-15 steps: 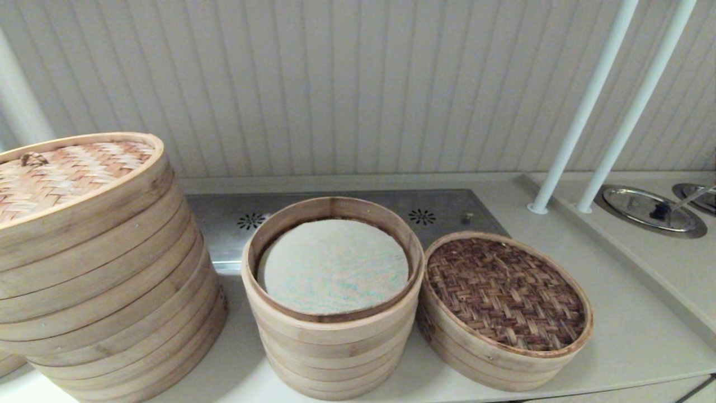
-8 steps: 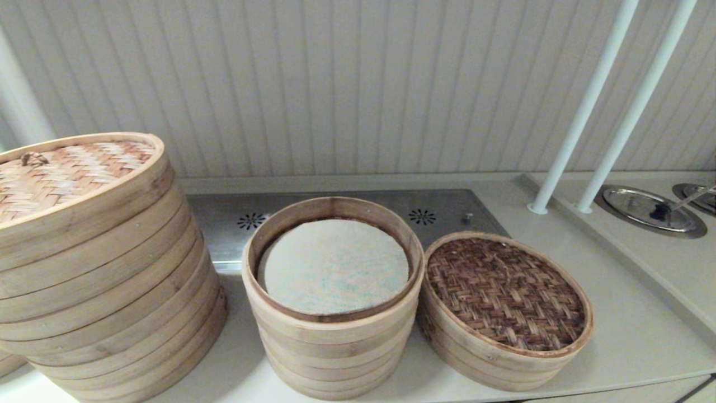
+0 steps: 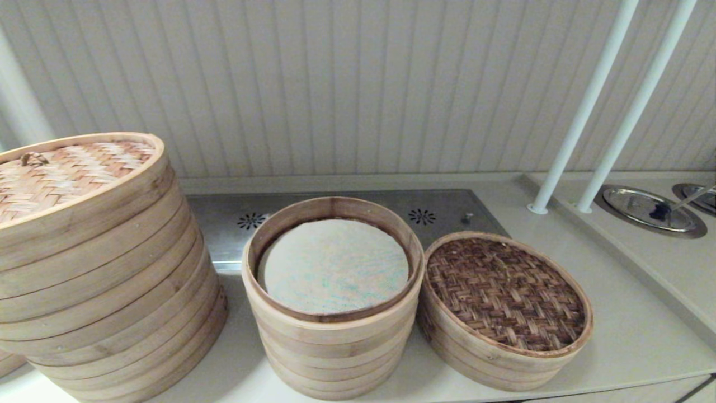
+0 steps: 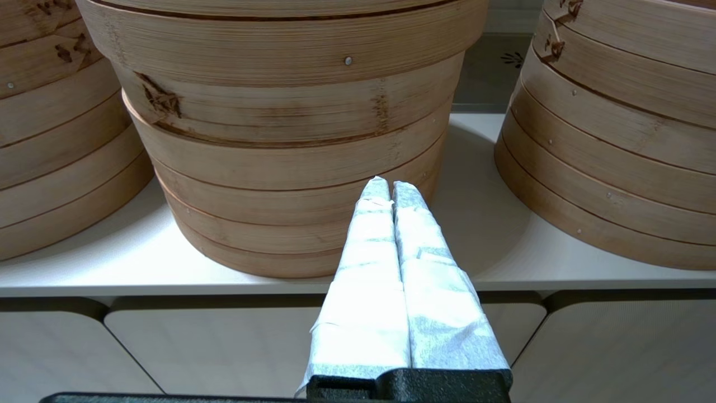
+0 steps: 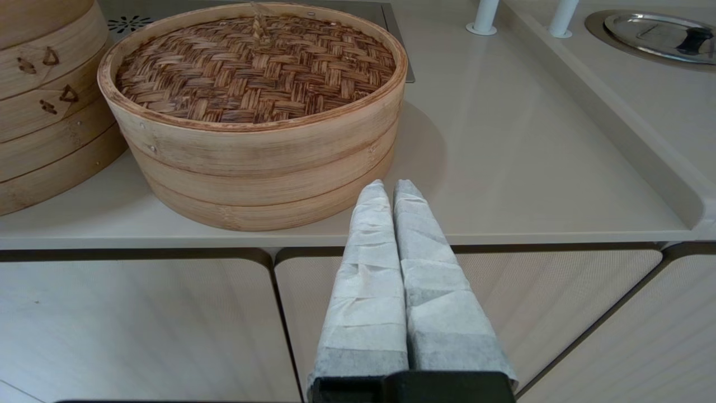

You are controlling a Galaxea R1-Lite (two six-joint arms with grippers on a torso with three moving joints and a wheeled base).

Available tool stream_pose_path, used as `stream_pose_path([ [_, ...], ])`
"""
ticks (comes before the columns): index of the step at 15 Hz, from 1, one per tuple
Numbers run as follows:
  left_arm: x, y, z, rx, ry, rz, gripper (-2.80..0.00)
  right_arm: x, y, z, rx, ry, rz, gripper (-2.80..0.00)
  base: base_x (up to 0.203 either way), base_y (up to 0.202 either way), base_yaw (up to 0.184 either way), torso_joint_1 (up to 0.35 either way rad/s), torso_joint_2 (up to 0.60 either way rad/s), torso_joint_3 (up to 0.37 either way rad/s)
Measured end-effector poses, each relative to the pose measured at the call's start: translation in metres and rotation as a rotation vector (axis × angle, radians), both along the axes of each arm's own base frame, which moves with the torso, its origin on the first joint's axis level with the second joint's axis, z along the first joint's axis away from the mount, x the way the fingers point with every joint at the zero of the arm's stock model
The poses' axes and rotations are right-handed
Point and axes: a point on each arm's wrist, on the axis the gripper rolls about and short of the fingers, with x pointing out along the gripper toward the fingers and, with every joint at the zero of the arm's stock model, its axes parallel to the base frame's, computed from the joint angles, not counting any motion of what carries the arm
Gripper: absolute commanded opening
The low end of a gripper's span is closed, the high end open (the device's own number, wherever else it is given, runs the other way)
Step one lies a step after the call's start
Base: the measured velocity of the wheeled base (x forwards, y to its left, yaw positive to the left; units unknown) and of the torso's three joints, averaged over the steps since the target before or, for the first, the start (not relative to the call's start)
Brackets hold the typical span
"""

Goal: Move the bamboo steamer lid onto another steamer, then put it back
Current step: Pick up the steamer

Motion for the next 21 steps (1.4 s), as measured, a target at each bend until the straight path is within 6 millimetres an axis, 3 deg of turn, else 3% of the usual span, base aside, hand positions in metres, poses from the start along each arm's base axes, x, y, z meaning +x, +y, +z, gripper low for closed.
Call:
stream_pose_path([
  [21,0.0,0.0,0.0,0.0,0.0,0.0,-2.8,-0.0027,0.0,0.0064,0.002,-0.002,-0.001,-2.8,0.0,0.0,0.0,0.0,0.0,0.0],
])
